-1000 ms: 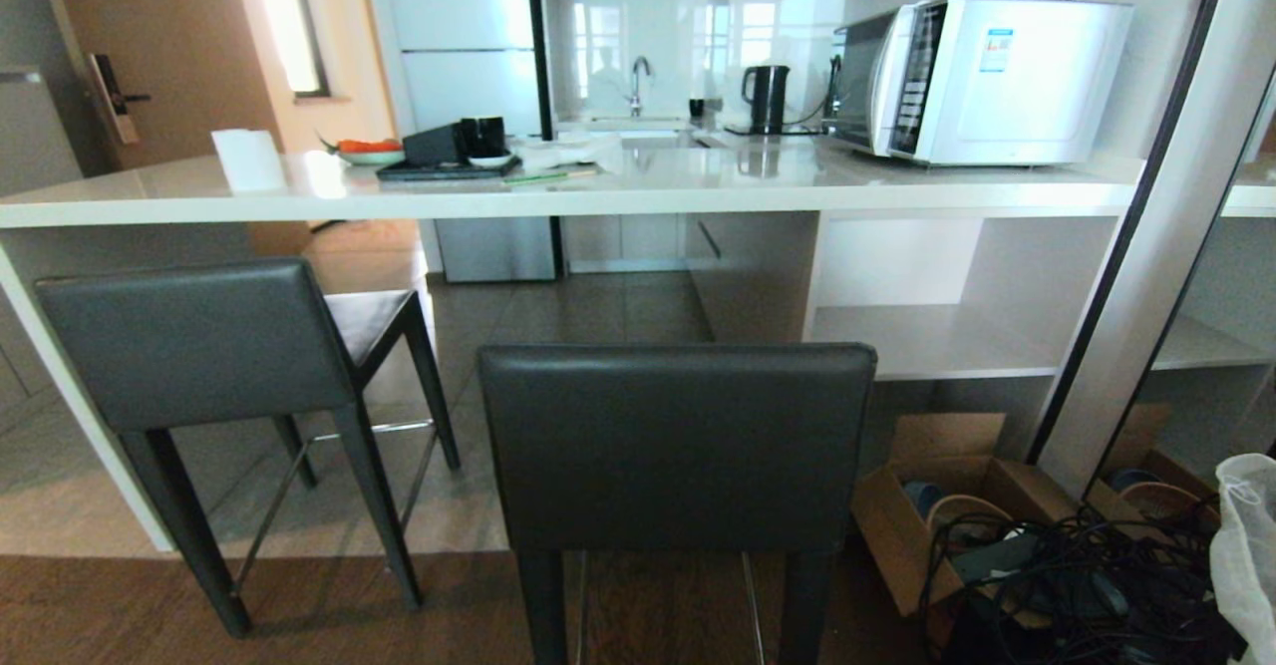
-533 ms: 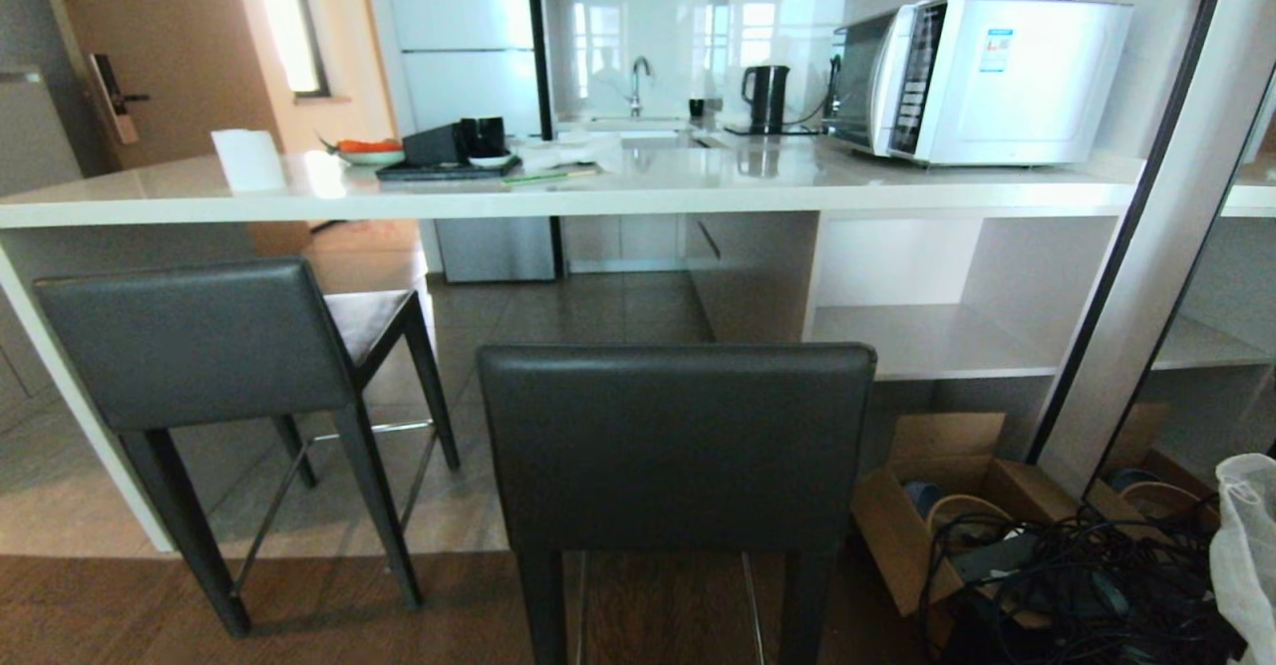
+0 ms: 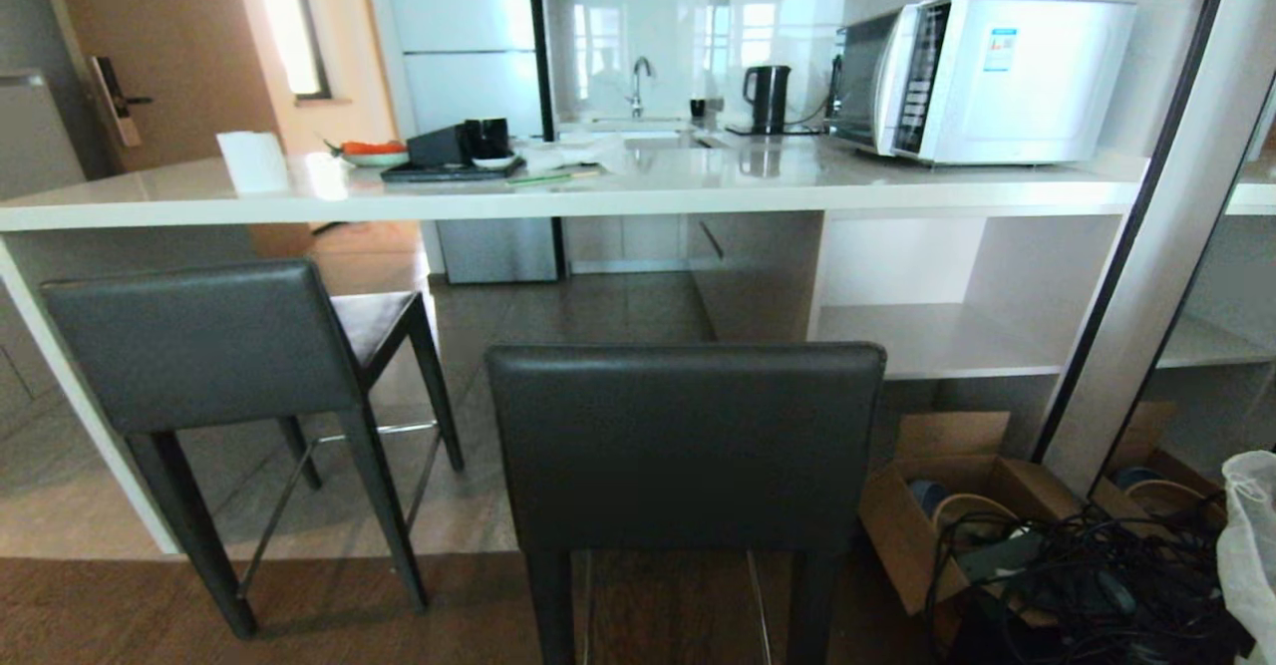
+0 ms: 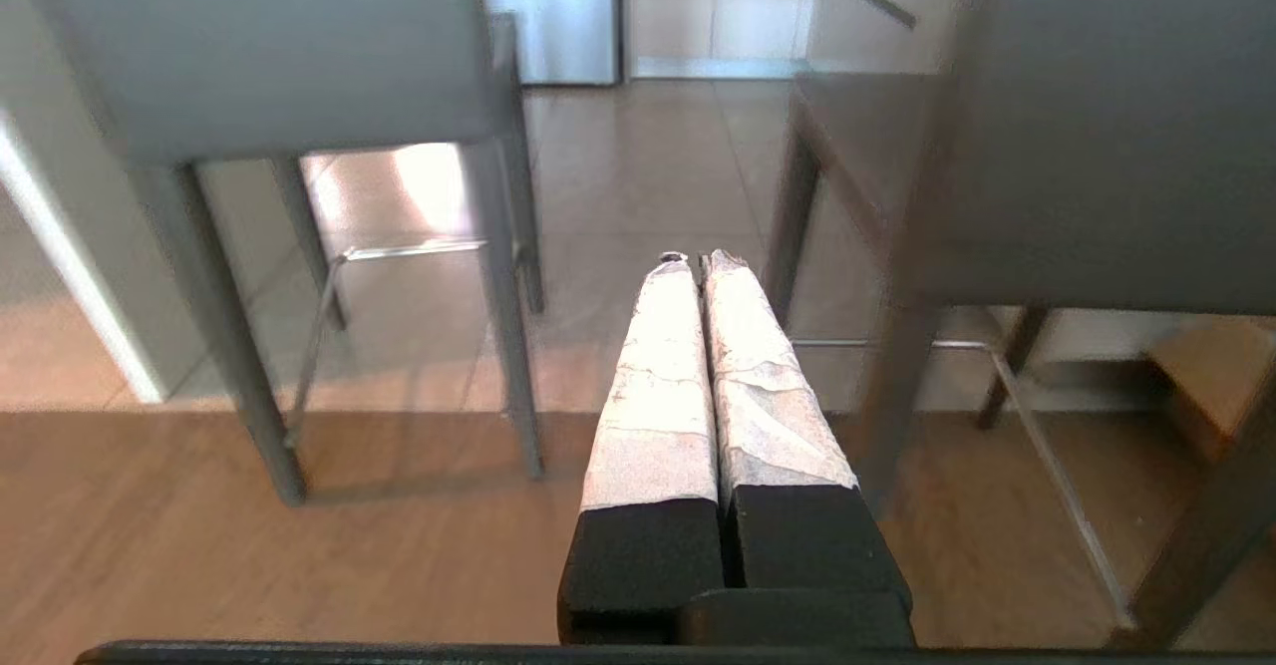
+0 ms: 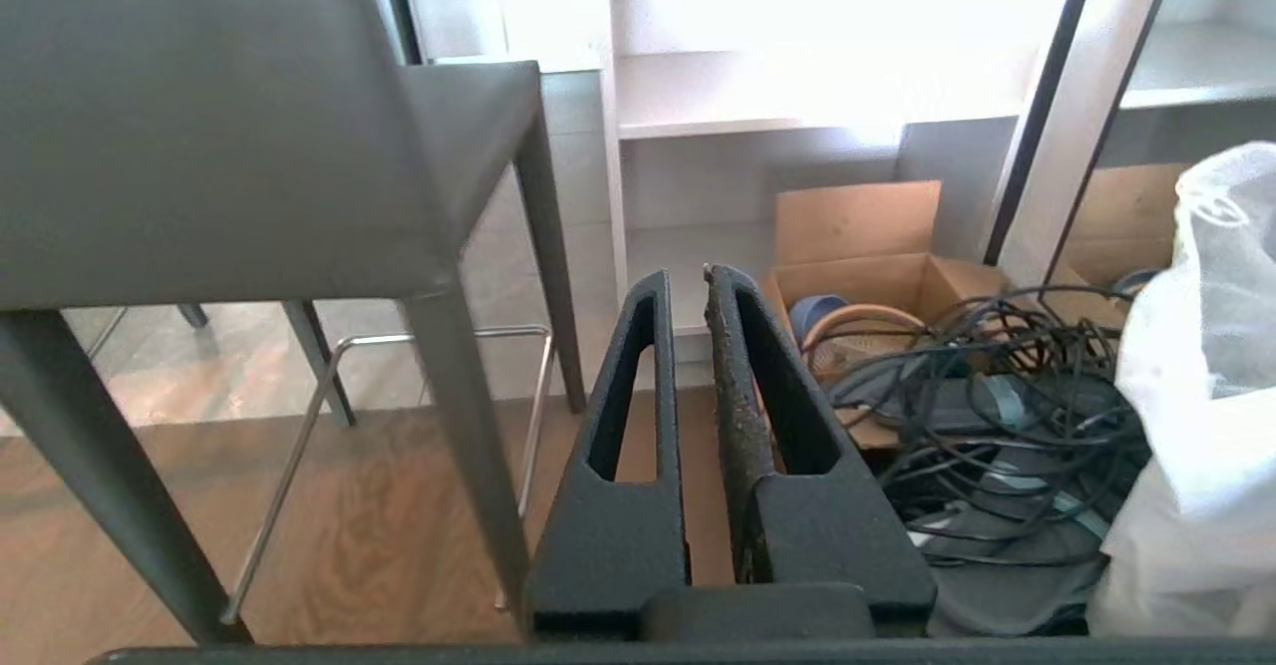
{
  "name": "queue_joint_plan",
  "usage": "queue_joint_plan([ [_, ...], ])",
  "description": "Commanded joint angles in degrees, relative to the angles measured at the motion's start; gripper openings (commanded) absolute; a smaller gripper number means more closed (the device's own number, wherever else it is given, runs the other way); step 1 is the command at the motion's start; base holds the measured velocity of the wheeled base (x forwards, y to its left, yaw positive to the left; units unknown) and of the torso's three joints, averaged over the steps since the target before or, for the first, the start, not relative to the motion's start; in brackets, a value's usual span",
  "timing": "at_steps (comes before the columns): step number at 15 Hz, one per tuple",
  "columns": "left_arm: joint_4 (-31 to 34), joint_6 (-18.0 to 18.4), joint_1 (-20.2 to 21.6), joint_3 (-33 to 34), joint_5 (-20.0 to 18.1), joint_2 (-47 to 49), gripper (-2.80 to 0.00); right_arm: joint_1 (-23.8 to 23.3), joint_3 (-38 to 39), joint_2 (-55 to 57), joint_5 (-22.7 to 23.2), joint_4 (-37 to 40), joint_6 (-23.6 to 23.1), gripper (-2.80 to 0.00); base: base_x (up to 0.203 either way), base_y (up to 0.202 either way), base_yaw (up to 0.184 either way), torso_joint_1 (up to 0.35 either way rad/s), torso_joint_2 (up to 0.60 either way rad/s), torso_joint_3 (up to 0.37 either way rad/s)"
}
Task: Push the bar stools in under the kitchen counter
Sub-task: Pull the gray chair out from under the dining table
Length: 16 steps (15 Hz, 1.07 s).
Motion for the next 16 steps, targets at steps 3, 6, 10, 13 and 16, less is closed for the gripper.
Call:
queue_joint_plan([
  [3,-0.1,0.0,0.0,0.6,0.0,0.0,-2.80,0.0,0.5,0.1,0.0,0.0,0.0,-2.80,0.000,0.196,0.000,0.003,0.00,0.000],
  [6,-0.1,0.0,0.0,0.6,0.0,0.0,-2.80,0.0,0.5,0.1,0.0,0.0,0.0,-2.80,0.000,0.195,-0.001,0.001,0.00,0.003],
  [10,-0.1,0.0,0.0,0.6,0.0,0.0,-2.80,0.0,0.5,0.1,0.0,0.0,0.0,-2.80,0.000,0.197,-0.001,0.004,0.00,0.004],
  [13,-0.1,0.0,0.0,0.6,0.0,0.0,-2.80,0.0,0.5,0.1,0.0,0.0,0.0,-2.80,0.000,0.197,-0.001,0.002,0.00,0.004],
  [16,-0.1,-0.1,0.0,0.6,0.0,0.0,-2.80,0.0,0.5,0.1,0.0,-0.1,0.0,-2.80,0.000,0.194,-0.002,0.002,0.00,0.004],
])
